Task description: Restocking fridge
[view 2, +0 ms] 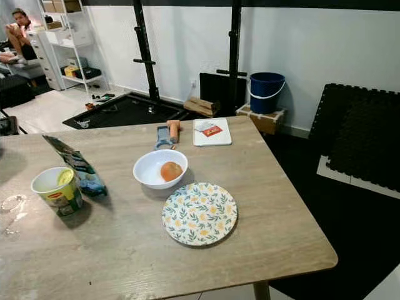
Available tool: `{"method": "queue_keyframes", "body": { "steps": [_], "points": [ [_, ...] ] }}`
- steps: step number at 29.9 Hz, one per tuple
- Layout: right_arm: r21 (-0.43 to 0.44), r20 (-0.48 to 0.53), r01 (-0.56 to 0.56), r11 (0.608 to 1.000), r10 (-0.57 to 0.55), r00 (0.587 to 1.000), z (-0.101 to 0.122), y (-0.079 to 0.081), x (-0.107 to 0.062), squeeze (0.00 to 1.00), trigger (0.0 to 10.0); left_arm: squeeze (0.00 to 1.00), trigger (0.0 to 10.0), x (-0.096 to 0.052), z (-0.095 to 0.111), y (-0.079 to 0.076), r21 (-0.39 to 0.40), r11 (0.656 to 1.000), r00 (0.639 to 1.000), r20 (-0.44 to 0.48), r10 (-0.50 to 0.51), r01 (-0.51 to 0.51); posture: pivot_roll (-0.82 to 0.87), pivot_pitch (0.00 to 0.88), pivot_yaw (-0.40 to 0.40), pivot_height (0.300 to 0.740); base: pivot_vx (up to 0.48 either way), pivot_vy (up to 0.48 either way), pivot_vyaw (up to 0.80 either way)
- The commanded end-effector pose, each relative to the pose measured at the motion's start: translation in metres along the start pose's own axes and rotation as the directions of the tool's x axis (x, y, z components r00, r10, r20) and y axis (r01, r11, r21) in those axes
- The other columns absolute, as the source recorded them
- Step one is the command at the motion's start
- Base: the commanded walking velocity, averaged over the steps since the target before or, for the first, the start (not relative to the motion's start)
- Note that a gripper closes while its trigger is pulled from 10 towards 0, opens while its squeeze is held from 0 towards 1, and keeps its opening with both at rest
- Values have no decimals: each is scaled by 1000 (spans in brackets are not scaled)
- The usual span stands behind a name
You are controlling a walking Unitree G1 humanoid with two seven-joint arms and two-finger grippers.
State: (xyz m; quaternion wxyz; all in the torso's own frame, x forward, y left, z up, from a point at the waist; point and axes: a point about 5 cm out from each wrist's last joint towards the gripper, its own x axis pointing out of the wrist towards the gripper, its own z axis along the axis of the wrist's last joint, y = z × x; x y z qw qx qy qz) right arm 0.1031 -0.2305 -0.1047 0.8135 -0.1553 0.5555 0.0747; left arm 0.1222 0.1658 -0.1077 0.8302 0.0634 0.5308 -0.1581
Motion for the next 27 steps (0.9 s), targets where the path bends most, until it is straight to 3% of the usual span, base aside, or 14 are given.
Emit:
{"method": "queue_keyframes", "body": {
  "steps": [1,15,18,20,21,22,27],
  "points": [
    [-6,7,2,1000,-2,1000,2,0,0,0,10000,0,10000,-1,-11,-3,2,1000,999,-40,1,-1,-50,0,10,740,0,-446,0],
    [-12,7,0,1000,0,1000,2,0,0,0,10000,0,10000,-4,-21,4,-35,998,997,-61,50,-52,-48,0,9,740,0,0,0],
    [-15,5,0,1000,0,1000,2,0,0,0,10000,0,10000,-6,-24,6,-71,995,995,-65,70,-74,-42,0,9,740,0,0,0],
    [-24,-1,2,1000,-2,1000,1,-1,0,0,10000,0,10000,-8,-29,11,-148,981,990,-81,113,-124,-41,2,8,740,0,0,0],
    [-24,-1,2,1000,-2,1000,1,-1,0,0,10000,0,10000,-8,-29,11,-148,981,990,-81,113,-124,-41,2,8,740,0,0,0],
    [-33,1,1,999,-1,1000,1,-2,0,0,10000,0,10000,-10,-34,16,-207,965,985,-97,144,-162,-41,1,8,740,0,0,0],
    [-50,5,-9,999,9,1000,2,-6,-1,0,10000,0,10000,-13,-41,20,-259,945,977,-121,176,-202,-36,2,3,740,0,0,320]
  ]
}}
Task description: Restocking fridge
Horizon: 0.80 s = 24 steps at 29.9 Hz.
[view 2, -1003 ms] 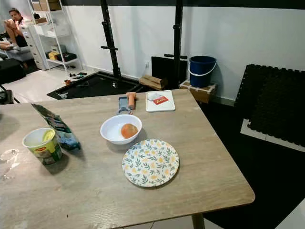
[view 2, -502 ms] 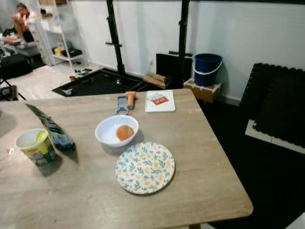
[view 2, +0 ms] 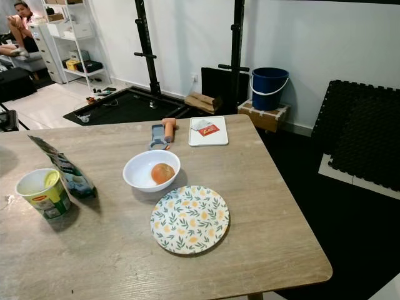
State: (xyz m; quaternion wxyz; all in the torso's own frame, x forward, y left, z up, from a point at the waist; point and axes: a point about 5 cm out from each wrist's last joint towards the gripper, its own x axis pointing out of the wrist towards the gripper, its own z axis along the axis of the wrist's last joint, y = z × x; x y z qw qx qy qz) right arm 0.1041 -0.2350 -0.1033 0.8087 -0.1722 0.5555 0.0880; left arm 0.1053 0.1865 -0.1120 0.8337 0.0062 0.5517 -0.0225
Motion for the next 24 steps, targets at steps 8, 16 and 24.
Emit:
{"method": "queue_keyframes", "body": {
  "steps": [8,16,24],
  "points": [
    [-18,8,-8,1000,8,1000,4,-5,0,0,10000,0,10000,-10,-32,29,-126,983,987,-107,119,-132,-24,3,-6,740,0,0,800],
    [-5,7,14,1000,-14,1000,4,-4,0,0,10000,0,10000,-16,-41,43,-214,954,974,-131,183,-208,-20,12,-5,740,0,0,400],
    [-14,-12,21,1000,-21,1000,0,-4,0,0,10000,0,10000,-34,-48,93,-349,839,909,-134,395,-417,-16,14,-4,740,0,0,0]
  ]
}}
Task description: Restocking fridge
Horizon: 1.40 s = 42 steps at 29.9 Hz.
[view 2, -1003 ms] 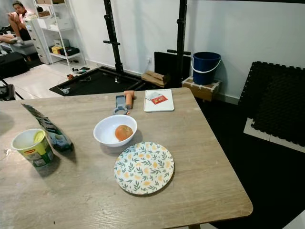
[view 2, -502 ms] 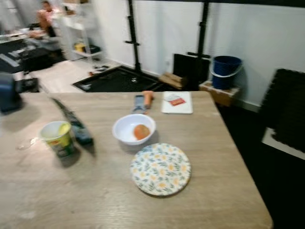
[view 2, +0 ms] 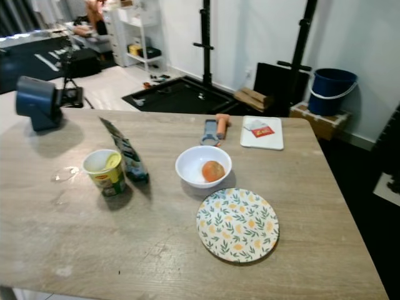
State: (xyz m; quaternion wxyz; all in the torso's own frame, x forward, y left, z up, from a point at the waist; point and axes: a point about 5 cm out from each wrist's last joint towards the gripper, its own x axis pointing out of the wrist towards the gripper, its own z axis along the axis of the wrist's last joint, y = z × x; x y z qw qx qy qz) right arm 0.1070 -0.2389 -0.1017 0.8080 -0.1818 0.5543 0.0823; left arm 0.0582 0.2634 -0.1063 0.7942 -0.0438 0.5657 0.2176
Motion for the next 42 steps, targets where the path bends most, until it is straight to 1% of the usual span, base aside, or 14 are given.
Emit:
{"method": "queue_keyframes", "body": {
  "steps": [1,4,6,8,12,14,16,17,18,23,24,28,32,42],
  "points": [
    [-6,-13,2,1000,-2,1000,-2,1,0,0,10000,0,10000,-3,5,35,-78,988,990,31,137,-134,-9,14,-2,740,0,0,0],
    [-8,-16,4,1000,-4,1000,-2,1,0,0,10000,0,10000,-7,12,62,-144,962,968,60,244,-234,-9,14,-2,740,0,0,0],
    [-8,-16,4,1000,-4,1000,-2,1,0,0,10000,0,10000,-7,12,62,-144,962,968,60,244,-234,-9,14,-2,740,0,0,0],
    [-18,-22,5,1000,-6,1000,-1,3,1,0,10000,0,10000,-14,20,92,-222,913,925,87,370,-344,9,15,1,740,0,0,0],
    [-21,-23,5,1000,-5,1000,-1,4,1,0,10000,0,10000,-20,24,111,-279,867,887,92,453,-413,11,13,4,740,0,0,0],
    [-21,-22,4,1000,-4,1000,0,5,1,0,10000,0,10000,-29,36,137,-366,793,820,123,559,-487,11,14,6,740,0,0,0],
    [-21,-22,4,1000,-4,1000,0,6,1,0,10000,0,10000,-31,39,141,-381,781,806,134,577,-495,11,14,6,740,0,0,0],
    [-21,-22,4,1000,-4,1000,1,6,1,0,10000,0,10000,-38,55,154,-421,742,753,183,633,-522,14,14,4,740,0,0,0],
    [-21,-22,4,1000,-4,1000,1,6,1,0,10000,0,10000,-38,55,154,-421,742,753,183,633,-522,14,14,4,740,0,0,0],
    [-21,-23,2,1000,-3,1000,1,5,1,0,10000,0,10000,-61,104,184,-481,671,601,318,734,-565,18,13,4,740,0,0,0],
    [-21,-23,2,1000,-3,1000,1,5,1,0,10000,0,10000,-61,104,184,-481,671,601,318,734,-565,18,13,4,740,0,0,0],
    [-14,-22,2,1000,-2,1000,1,6,1,0,10000,0,10000,-84,149,199,-547,627,461,426,779,-554,15,11,8,740,0,0,0],
    [-11,-22,-1,1000,0,1000,0,7,1,0,10000,0,10000,-97,176,199,-577,614,369,494,788,-539,15,11,8,740,0,0,0],
    [-8,-20,-2,1000,2,1000,1,7,1,0,10000,0,10000,-125,231,192,-579,653,233,634,737,-488,8,6,14,740,0,0,0]
  ]
}}
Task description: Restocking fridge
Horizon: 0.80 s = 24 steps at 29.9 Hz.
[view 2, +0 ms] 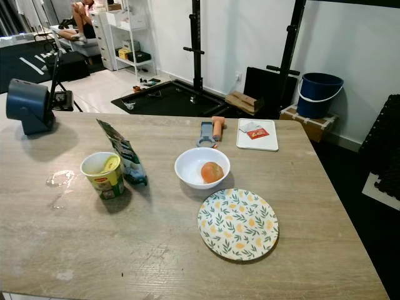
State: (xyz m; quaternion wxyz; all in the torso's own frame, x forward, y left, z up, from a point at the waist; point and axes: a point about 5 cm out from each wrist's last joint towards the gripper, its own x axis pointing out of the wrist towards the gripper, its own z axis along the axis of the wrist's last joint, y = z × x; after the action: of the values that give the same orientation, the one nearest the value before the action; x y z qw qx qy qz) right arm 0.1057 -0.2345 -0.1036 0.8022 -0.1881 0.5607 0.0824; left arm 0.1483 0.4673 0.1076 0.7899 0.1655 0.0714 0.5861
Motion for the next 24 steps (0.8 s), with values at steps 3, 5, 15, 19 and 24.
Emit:
{"method": "queue_keyframes", "body": {
  "steps": [3,5,15,19,24],
  "points": [
    [3,-1,-4,1000,4,1000,1,2,0,0,10000,0,10000,9,34,-13,7,996,986,144,-88,88,6,3,15,740,0,0,0],
    [2,-2,-4,1000,4,1000,1,2,0,0,10000,0,10000,8,42,-23,16,990,973,180,-144,143,6,3,15,740,0,0,0],
    [2,-3,-3,1000,3,1000,1,2,0,0,10000,0,10000,-31,97,-114,69,780,700,399,-593,622,0,0,17,740,0,0,0],
    [4,-2,-2,1000,2,1000,2,2,1,0,10000,0,10000,-51,120,-140,123,649,532,469,-705,751,-6,0,20,740,0,0,0],
    [9,0,-2,1000,2,1000,2,2,1,0,10000,0,10000,-73,144,-159,172,532,373,539,-755,829,-6,0,20,740,0,0,0]
  ]
}}
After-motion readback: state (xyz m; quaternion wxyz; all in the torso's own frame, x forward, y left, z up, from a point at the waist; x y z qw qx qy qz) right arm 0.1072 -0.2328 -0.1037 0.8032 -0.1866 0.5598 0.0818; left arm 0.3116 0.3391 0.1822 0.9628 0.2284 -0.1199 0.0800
